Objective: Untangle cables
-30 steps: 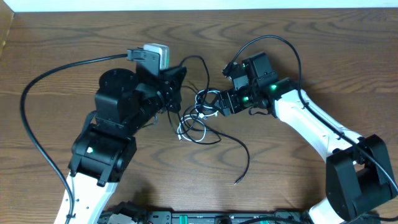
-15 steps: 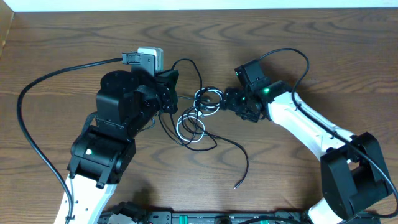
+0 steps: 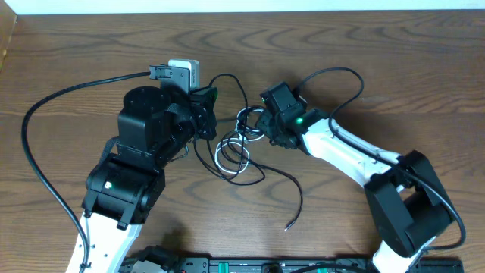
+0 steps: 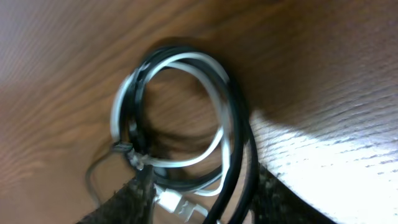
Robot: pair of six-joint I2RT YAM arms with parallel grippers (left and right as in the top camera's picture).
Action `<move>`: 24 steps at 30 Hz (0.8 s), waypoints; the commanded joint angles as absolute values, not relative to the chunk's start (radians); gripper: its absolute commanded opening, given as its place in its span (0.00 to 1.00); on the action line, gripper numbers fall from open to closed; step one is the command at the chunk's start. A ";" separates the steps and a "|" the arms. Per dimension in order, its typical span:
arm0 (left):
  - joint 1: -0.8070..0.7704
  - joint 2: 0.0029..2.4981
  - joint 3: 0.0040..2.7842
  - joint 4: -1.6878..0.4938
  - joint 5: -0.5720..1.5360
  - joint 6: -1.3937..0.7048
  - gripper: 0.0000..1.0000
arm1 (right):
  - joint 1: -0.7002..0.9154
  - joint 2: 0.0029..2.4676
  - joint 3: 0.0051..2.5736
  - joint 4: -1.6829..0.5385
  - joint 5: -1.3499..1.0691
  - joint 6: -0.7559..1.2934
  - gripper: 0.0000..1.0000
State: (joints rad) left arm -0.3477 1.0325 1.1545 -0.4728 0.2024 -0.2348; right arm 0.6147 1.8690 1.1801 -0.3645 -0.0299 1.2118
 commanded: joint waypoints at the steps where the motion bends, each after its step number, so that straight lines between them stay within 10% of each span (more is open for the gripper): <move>1: -0.342 1.031 1.171 -0.503 0.131 -0.217 0.08 | 0.615 1.866 1.178 -0.326 -0.006 1.127 0.02; 12: -0.330 1.055 1.171 -0.643 -0.295 -0.212 0.08 | 0.182 1.401 1.178 -0.509 0.245 0.504 0.01; 24: -0.031 1.070 1.171 -0.401 -0.137 -0.292 0.08 | -0.090 1.309 1.178 -0.519 -0.033 0.397 0.01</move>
State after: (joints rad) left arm -0.0486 1.0595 1.1545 -0.4316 -0.2523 -0.2611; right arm -0.1013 1.3140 1.1751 -0.5343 0.1009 0.4877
